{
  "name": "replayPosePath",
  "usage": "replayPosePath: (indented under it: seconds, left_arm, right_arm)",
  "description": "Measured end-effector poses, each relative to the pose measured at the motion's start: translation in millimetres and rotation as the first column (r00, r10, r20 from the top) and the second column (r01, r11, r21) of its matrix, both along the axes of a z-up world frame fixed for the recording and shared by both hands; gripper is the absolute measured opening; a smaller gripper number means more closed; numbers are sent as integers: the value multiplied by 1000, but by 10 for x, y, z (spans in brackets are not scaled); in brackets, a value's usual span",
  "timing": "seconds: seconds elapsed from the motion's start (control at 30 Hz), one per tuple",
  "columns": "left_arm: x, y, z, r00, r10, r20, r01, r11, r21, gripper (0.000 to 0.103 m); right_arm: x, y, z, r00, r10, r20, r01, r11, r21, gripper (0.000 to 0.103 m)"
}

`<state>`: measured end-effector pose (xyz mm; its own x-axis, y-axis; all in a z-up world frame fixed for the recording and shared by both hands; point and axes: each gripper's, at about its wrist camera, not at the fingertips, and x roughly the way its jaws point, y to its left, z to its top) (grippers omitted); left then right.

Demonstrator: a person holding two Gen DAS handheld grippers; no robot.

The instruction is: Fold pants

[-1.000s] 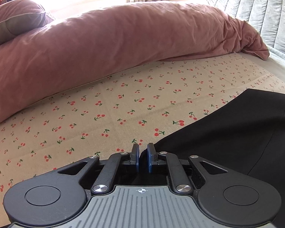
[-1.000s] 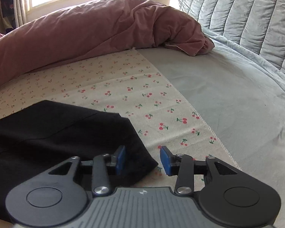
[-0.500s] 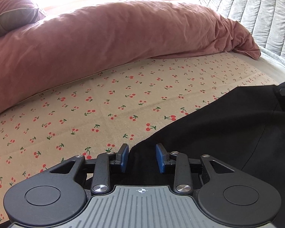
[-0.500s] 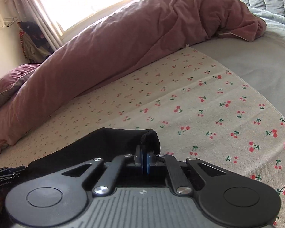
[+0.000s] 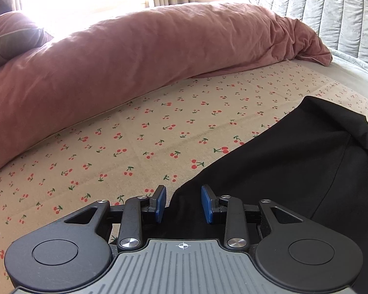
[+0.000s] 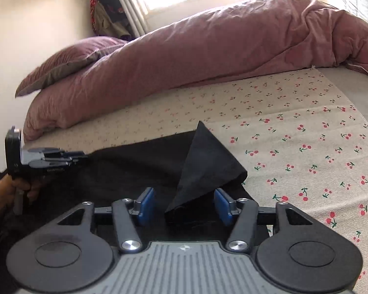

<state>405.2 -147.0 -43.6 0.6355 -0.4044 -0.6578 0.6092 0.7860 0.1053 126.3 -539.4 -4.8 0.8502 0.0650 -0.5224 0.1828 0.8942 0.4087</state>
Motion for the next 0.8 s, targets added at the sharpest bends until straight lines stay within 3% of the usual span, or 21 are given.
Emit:
replayPosePath:
  seconds: [0.1,0.17,0.2,0.23,0.27,0.3,0.43,0.47,0.57,0.67,0.73,0.8]
  left_arm:
    - [80,26,-21,1000,19,-20,-19,1000,-8,31]
    - [127,45,-52,998,32,-47,-34,999,-31,31]
    - [140,55,-63,998,37,-56,-39,998,-44,26]
    - [145,60,-67,998,35,-61,-39,998,-55,23]
    - [144,59,-69,997,27,-70,-31,997,-64,6]
    - [144,54,-63,996,20,-84,-26,997,-73,2]
    - [75,46,-11,999,24,-32,-27,997,-78,0]
    - [60,52,-2,999,29,-19,-30,996,-88,0]
    - [31,53,-13,999,46,9,-44,993,-108,0]
    - [-11,9,-72,997,59,49,-55,994,-90,0]
    - [-22,-26,-105,996,63,62,-59,996,-69,1]
    - [-26,-40,-107,996,66,67,-62,997,-54,10]
  right_arm:
    - [158,-183,-146,997,-69,-45,74,990,119,66]
    - [316,-226,-264,991,-105,-87,117,982,150,60]
    - [382,-238,-310,986,-126,-108,142,978,152,51]
    - [429,-226,-319,984,-136,-117,152,979,137,27]
    - [460,-200,-295,983,-142,-114,154,982,108,9]
    - [474,-179,-246,984,-146,-100,155,985,80,1]
    - [528,-214,67,972,-222,-75,209,966,-150,1]
    - [592,-236,138,962,-264,-74,239,939,-248,1]
    - [794,-336,211,934,-352,-64,299,865,-403,1]
    - [993,-427,133,905,-420,-58,342,804,-487,1]
    - [1054,-495,49,887,-459,-53,378,786,-490,1]
    - [1008,-548,-8,870,-492,-35,418,774,-476,3]
